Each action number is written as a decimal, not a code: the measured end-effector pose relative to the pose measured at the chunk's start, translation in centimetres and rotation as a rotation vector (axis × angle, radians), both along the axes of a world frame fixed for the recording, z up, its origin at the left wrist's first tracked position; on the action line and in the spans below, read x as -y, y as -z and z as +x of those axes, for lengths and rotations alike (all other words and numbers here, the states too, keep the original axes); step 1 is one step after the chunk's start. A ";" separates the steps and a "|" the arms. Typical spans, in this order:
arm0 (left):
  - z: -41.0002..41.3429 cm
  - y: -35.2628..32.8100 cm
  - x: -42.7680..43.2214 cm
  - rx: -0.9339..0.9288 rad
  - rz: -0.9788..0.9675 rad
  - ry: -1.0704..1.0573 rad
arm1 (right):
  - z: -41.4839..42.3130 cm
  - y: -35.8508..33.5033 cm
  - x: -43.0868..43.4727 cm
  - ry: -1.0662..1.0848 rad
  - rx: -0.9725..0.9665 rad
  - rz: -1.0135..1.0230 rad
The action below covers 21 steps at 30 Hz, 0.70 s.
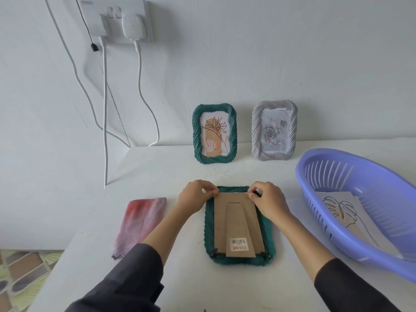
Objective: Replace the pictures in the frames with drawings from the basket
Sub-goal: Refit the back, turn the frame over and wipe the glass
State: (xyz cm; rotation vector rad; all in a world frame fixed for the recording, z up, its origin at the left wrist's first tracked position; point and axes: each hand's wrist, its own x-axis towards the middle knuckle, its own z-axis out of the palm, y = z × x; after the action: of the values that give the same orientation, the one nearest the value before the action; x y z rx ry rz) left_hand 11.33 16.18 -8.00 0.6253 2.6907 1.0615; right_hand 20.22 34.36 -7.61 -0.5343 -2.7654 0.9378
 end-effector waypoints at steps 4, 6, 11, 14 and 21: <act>1.4 -0.2 0.5 -0.063 0.065 -0.049 | 1.6 -0.9 0.0 -0.026 0.022 -0.029; 2.0 -0.2 0.9 -0.046 0.078 -0.087 | 2.9 -1.3 0.5 -0.007 0.032 -0.010; 3.8 0.1 1.8 0.023 0.067 -0.102 | 7.1 -1.1 2.0 0.023 0.117 -0.006; 4.6 0.5 2.1 0.037 0.065 -0.107 | 8.3 -0.5 3.0 0.055 0.106 -0.016; 6.3 -0.4 2.2 -0.011 0.059 -0.129 | 9.3 -3.5 2.5 0.203 -0.125 -0.097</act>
State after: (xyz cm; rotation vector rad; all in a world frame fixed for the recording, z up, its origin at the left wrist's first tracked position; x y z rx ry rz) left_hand 17.63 13.95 -7.59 0.4735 2.7502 1.1756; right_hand 29.55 31.88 -4.12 -0.7302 -2.5097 1.0227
